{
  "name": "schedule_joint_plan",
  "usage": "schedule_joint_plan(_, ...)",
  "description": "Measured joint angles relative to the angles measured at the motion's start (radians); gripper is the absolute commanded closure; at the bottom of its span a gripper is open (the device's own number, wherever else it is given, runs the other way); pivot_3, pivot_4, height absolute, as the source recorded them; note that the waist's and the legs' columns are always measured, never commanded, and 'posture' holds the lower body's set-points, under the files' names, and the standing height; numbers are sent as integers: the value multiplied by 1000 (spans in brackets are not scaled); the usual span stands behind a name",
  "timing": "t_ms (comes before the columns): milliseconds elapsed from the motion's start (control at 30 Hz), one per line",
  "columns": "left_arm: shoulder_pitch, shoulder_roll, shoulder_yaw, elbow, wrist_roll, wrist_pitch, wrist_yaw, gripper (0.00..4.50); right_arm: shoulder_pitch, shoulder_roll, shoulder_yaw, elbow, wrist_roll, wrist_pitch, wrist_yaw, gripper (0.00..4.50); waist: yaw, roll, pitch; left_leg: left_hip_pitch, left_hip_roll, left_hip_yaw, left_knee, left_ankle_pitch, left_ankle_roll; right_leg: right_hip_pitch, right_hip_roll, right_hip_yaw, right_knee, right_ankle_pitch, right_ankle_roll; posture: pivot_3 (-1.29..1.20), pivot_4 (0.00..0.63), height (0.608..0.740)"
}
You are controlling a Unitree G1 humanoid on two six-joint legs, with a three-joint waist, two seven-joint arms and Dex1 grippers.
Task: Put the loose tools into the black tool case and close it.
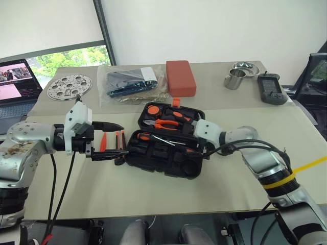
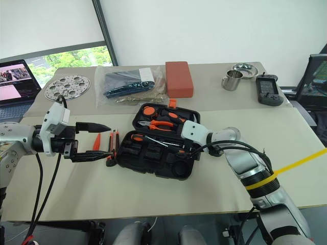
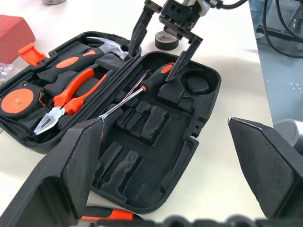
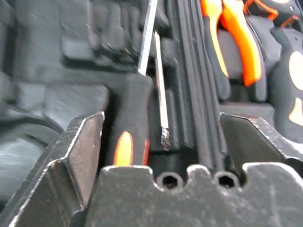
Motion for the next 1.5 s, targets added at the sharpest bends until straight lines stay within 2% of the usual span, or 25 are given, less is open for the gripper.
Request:
schedule_joint_plan(33,-2,0,-3,1,1,-1,-1,0,0,5,-22,-14,22,12,2,49,0,0,0,0,0,0,0,0,0,0,0,0,0,0,0,0,150,740)
schedule_joint_plan(133,-13,0,-12,7,4,-14,-2,0,-2,36,-93,-51,108,93,-4,814,0,0,0,0,0,0,0,0,0,0,0,0,0,0,0,0,150,740)
schedule_joint_plan(467,-44,-2,-31,42,16,-36,-5,0,2,175,-110,-54,145,285,-178,4227,-1,0,0,-1,0,0,0,0,0,-1,0,0,0,0,0,0,150,740)
schedule_joint_plan(500,-46,-2,-31,43,17,-37,-6,0,2,179,-112,-46,146,294,-197,4450,-1,0,0,-1,0,0,0,0,0,-1,0,0,0,0,0,0,150,740)
schedule_joint_plan(1033,-50,-2,-37,44,38,-40,-10,0,29,144,-4,-41,104,315,-222,4450,-4,0,0,-1,0,0,0,0,0,-3,0,0,0,0,0,0,150,740)
schedule_joint_plan(1500,-50,-2,-37,44,39,-40,-5,0,30,130,7,-64,99,310,-218,4450,-5,0,0,-2,0,0,-1,0,0,-3,1,0,0,0,0,0,150,740)
